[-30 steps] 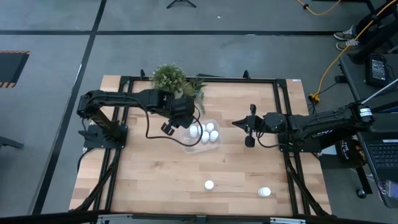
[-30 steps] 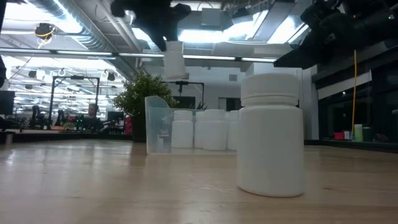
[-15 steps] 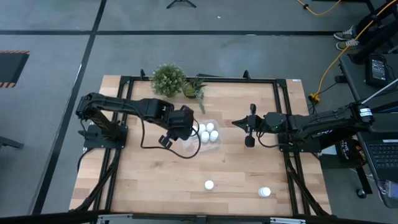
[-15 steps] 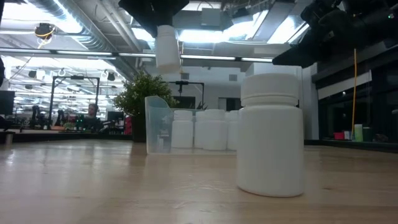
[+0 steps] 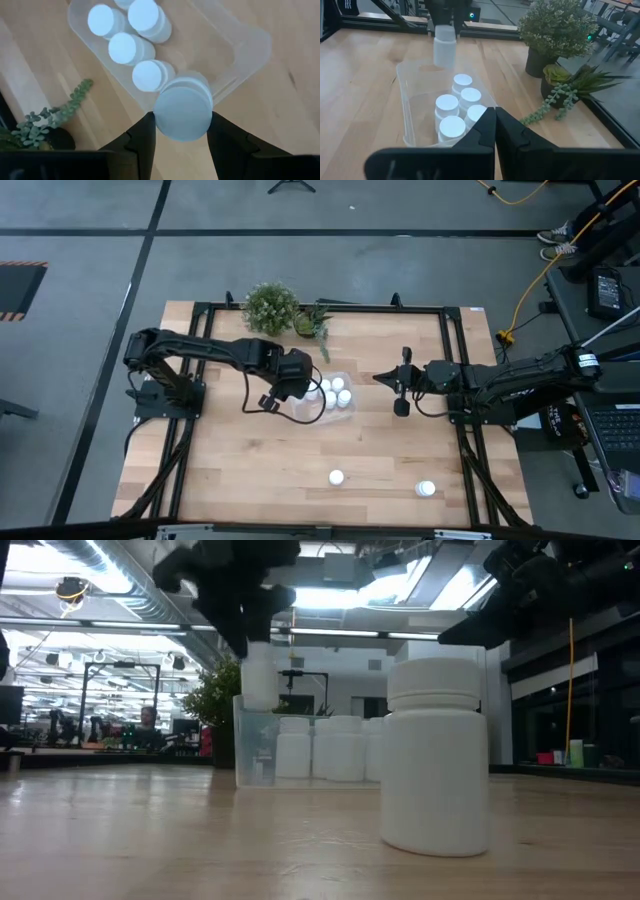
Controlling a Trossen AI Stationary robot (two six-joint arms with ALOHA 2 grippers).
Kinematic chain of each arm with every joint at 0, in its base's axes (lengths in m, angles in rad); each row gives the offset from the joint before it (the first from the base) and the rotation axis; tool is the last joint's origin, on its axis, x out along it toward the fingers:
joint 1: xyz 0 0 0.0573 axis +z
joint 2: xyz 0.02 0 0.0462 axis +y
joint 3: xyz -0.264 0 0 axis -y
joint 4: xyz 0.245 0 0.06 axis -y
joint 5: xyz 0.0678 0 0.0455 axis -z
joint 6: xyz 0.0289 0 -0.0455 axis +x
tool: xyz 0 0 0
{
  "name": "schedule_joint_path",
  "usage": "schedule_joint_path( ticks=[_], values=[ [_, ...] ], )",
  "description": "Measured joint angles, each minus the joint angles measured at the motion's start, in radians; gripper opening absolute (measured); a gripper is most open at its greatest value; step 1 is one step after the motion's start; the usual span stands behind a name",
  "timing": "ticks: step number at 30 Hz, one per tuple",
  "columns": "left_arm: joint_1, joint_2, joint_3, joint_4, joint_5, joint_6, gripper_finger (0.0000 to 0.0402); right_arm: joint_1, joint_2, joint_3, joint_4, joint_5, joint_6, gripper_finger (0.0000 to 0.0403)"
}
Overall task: Pick and place pill bottles into a basket
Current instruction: Put the white pill bottle into the transparent bin
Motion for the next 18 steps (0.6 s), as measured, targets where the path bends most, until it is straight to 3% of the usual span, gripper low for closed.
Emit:
schedule_joint_path(
  ticks=[18],
  values=[
    [0.050, 0.000, -0.148, 0.158, -0.014, 0.045, 0.0144, 0.000, 0.000, 0.000, -0.001, 0.000, 0.000, 0.0005]
  ],
)
